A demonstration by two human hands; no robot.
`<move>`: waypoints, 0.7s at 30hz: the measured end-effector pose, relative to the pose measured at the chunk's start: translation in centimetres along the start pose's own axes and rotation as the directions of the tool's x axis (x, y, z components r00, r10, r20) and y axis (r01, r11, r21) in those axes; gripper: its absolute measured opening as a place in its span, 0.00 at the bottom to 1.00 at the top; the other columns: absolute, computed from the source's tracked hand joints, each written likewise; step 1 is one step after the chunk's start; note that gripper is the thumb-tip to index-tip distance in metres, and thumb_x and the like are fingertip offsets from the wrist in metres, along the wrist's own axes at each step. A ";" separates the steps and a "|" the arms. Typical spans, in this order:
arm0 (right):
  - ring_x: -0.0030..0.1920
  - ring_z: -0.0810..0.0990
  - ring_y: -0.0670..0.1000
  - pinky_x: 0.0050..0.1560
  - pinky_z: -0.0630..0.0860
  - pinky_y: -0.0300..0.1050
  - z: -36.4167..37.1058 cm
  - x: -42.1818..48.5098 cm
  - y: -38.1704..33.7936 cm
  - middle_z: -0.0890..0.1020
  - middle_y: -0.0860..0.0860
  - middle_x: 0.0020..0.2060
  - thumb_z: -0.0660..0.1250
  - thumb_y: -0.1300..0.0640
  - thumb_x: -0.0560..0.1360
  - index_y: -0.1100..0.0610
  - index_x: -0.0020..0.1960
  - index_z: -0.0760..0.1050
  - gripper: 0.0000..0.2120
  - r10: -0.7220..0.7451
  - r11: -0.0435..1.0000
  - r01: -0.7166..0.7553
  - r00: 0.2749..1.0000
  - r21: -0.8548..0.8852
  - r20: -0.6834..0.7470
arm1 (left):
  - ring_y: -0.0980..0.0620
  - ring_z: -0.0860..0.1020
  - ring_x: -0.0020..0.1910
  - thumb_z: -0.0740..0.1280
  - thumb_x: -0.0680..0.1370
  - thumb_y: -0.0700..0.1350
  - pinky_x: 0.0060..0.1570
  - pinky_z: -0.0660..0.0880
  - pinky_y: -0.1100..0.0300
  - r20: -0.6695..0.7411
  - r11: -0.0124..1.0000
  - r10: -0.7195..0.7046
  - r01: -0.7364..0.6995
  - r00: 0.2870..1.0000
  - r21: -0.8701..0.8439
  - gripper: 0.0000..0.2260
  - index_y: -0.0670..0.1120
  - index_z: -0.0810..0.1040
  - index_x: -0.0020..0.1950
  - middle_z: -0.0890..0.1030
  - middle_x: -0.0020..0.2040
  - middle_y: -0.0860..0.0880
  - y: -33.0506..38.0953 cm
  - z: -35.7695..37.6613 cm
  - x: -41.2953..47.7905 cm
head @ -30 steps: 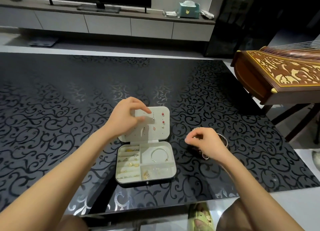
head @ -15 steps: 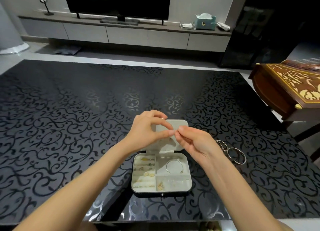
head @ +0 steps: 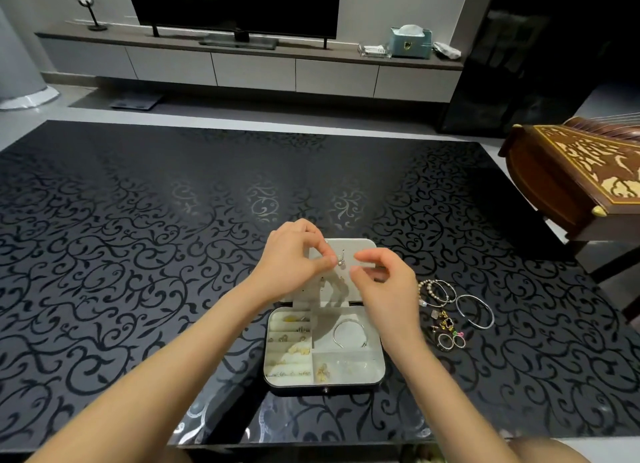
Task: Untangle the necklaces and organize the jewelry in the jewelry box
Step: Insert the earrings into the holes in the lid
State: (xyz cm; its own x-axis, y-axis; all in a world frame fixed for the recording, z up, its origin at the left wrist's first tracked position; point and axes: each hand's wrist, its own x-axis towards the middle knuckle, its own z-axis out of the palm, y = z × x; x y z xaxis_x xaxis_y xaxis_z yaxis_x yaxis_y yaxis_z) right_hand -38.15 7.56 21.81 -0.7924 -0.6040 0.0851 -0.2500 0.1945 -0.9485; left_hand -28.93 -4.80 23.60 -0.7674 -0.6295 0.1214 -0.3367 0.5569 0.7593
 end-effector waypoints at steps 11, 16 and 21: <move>0.35 0.75 0.54 0.40 0.62 0.44 2.4 0.5 2.3 0.80 0.48 0.35 0.68 0.58 0.71 0.57 0.37 0.78 0.04 -0.745 0.553 0.531 0.661 -0.642 -0.096 | 0.56 0.75 0.52 0.72 0.69 0.44 0.64 0.65 0.47 0.031 0.975 -0.176 0.178 0.984 -0.132 0.12 0.55 0.80 0.26 0.79 0.42 0.58 1.6 -0.2 0.3; 0.35 0.75 0.52 0.41 0.62 0.43 2.8 0.3 2.5 0.79 0.48 0.34 0.67 0.59 0.71 0.57 0.38 0.78 0.04 -0.746 0.569 0.535 0.655 -0.624 -0.119 | 0.56 0.76 0.49 0.72 0.69 0.43 0.61 0.69 0.52 0.056 0.970 -0.182 0.189 0.982 -0.155 0.09 0.51 0.81 0.28 0.80 0.40 0.57 1.9 -0.4 0.4; 0.36 0.73 0.49 0.43 0.61 0.40 3.1 0.2 2.4 0.78 0.46 0.34 0.64 0.56 0.72 0.55 0.37 0.77 0.07 -0.617 0.721 0.479 0.772 -0.501 -0.150 | 0.58 0.74 0.50 0.72 0.70 0.41 0.57 0.70 0.56 0.062 0.965 -0.149 0.159 0.987 -0.207 0.04 0.48 0.84 0.36 0.76 0.47 0.57 0.8 -0.4 0.4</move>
State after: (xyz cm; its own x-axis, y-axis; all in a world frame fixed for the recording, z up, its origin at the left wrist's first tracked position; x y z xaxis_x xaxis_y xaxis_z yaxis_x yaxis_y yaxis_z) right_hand -37.14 5.52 18.62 -0.5411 -0.4708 0.6969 -0.8384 0.2379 -0.4903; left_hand -29.28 -4.83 24.52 -0.7409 -0.6708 -0.0329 -0.3338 0.3254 0.8847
